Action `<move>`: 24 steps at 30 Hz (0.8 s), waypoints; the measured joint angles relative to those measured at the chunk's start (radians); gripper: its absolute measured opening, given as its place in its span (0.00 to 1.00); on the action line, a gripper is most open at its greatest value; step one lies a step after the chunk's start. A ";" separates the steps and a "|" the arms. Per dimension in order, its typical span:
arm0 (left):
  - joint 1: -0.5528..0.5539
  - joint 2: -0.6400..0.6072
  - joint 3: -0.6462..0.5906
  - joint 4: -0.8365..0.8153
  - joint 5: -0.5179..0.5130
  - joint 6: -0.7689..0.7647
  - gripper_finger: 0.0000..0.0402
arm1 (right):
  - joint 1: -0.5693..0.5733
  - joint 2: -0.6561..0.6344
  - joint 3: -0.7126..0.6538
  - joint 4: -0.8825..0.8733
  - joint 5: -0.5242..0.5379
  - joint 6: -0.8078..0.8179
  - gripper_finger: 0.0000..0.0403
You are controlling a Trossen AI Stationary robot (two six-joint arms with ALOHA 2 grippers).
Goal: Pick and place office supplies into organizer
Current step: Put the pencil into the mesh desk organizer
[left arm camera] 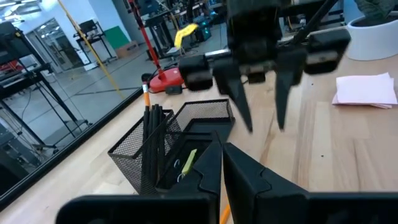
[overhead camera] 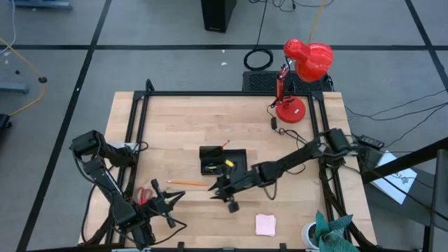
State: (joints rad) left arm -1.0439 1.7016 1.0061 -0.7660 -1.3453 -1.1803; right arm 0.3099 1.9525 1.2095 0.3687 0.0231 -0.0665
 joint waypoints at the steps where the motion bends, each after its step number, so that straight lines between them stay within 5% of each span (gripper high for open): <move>1: 0.000 0.000 0.000 0.000 0.000 0.000 0.06 | 0.000 0.025 0.034 -0.027 0.000 0.013 0.36; 8: 0.000 0.000 0.001 0.001 0.006 0.031 0.06 | -0.005 0.170 0.278 -0.226 0.001 0.011 0.52; 24: -0.001 -0.001 0.002 0.011 0.010 0.050 0.06 | -0.084 0.322 0.404 -0.269 -0.027 0.070 0.52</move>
State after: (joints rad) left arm -1.0451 1.7006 1.0077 -0.7547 -1.3350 -1.1305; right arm 0.2264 2.2744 1.6138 0.0993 -0.0040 0.0033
